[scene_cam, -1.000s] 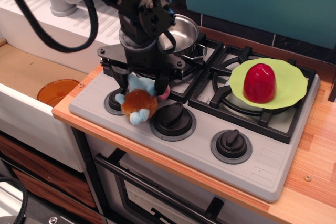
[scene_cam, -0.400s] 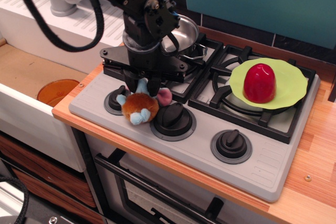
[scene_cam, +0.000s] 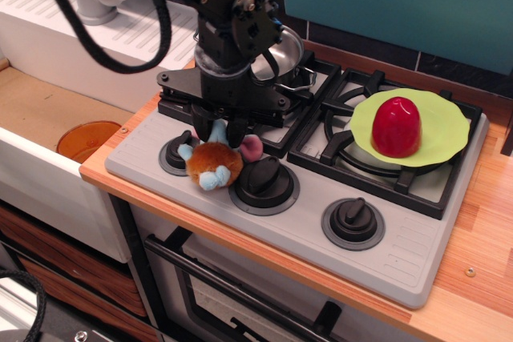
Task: Put sweetpotato on plate and stuffedelephant in pot or pan on stove
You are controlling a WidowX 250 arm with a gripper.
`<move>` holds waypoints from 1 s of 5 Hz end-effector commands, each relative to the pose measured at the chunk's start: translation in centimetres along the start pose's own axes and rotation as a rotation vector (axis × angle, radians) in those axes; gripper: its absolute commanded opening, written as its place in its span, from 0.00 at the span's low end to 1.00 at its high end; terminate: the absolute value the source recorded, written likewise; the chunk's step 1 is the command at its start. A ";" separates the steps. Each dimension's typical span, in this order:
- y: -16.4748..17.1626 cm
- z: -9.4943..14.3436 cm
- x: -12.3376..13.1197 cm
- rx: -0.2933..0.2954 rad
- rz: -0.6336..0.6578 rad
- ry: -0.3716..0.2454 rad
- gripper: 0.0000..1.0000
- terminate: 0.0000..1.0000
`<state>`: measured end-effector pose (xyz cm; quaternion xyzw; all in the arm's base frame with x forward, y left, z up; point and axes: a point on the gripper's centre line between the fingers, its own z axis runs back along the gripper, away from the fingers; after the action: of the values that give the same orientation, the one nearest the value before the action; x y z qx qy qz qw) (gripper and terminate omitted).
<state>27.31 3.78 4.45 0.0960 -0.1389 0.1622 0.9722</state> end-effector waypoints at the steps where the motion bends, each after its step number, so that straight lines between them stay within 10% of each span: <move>1: -0.7 9.3 3.7 0.013 0.012 0.003 0.00 0.00; 5: -0.3 9.1 11.7 -0.026 -0.073 0.026 0.00 0.00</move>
<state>35.46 4.84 14.35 0.0832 -0.0948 0.1244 0.9842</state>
